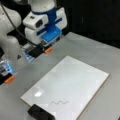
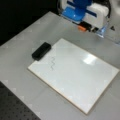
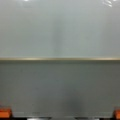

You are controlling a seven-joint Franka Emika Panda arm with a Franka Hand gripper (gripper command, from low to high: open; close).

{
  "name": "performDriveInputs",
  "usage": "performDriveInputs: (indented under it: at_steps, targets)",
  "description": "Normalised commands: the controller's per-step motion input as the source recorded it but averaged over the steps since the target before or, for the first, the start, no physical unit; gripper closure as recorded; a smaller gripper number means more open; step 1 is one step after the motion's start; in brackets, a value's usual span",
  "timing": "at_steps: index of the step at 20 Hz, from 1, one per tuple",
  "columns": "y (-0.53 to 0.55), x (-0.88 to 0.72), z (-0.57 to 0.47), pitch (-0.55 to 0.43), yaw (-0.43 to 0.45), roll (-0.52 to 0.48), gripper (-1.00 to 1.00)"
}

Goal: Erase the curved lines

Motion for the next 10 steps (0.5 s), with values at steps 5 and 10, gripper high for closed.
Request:
performDriveInputs:
  at_steps: [5,10]
  targets:
    - [0.0,0.0,-0.01,0.04,0.079,0.001,-1.0]
    - [-0.02,0.0,0.0,0.009,0.12,0.017,-1.0]
